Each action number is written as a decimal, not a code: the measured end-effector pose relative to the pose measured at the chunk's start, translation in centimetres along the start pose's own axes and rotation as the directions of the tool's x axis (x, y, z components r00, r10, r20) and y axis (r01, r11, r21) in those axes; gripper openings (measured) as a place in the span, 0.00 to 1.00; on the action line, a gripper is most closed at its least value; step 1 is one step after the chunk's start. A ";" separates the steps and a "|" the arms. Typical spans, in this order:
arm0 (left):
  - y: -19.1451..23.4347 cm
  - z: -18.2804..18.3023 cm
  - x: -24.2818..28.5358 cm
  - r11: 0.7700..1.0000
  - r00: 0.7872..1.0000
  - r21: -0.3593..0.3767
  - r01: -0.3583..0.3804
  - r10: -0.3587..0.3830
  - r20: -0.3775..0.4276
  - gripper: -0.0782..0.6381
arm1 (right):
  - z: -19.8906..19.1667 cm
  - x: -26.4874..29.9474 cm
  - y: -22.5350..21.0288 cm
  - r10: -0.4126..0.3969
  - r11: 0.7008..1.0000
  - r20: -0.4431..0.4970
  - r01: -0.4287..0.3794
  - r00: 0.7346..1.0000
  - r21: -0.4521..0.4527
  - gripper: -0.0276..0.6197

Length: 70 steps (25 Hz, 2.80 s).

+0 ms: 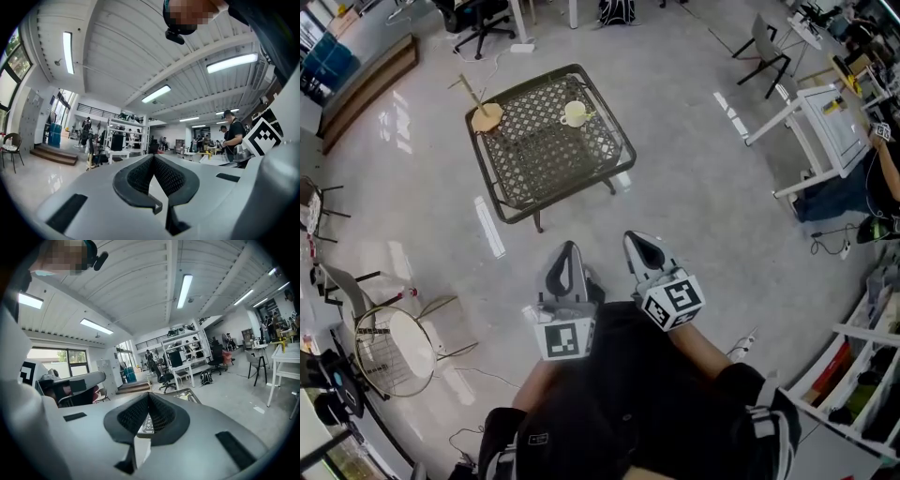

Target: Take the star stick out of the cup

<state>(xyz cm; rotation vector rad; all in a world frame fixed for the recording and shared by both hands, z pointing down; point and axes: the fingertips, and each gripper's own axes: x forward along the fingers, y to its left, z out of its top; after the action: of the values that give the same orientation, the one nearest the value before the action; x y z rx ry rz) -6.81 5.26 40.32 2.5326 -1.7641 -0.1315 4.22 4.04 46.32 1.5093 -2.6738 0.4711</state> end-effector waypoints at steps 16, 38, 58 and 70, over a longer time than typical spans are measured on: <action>10.7 -0.8 8.8 0.997 0.998 -0.039 -0.060 0.058 -0.034 0.13 | 0.9 15.6 -5.2 -0.061 0.996 -0.058 0.064 0.997 0.068 0.06; 15.7 0.2 29.8 0.995 0.994 0.024 -0.098 0.099 -0.053 0.13 | -1.6 35.9 -22.7 -0.132 0.942 -0.262 0.203 0.956 0.267 0.06; 19.6 -0.9 40.0 0.990 0.983 0.025 -0.140 0.142 -0.113 0.13 | -14.1 45.0 -30.4 -0.010 0.722 -0.588 0.413 0.808 0.555 0.25; 20.9 -1.8 41.4 0.986 0.976 0.014 -0.166 0.166 -0.140 0.13 | -16.0 46.3 -30.4 0.038 0.693 -0.636 0.439 0.771 0.573 0.09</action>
<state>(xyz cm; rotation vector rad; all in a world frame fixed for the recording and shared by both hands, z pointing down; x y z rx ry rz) -11.85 -40.80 42.36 2.3186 -1.9089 0.0552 3.52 -44.67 77.17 1.3925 -1.8191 1.7650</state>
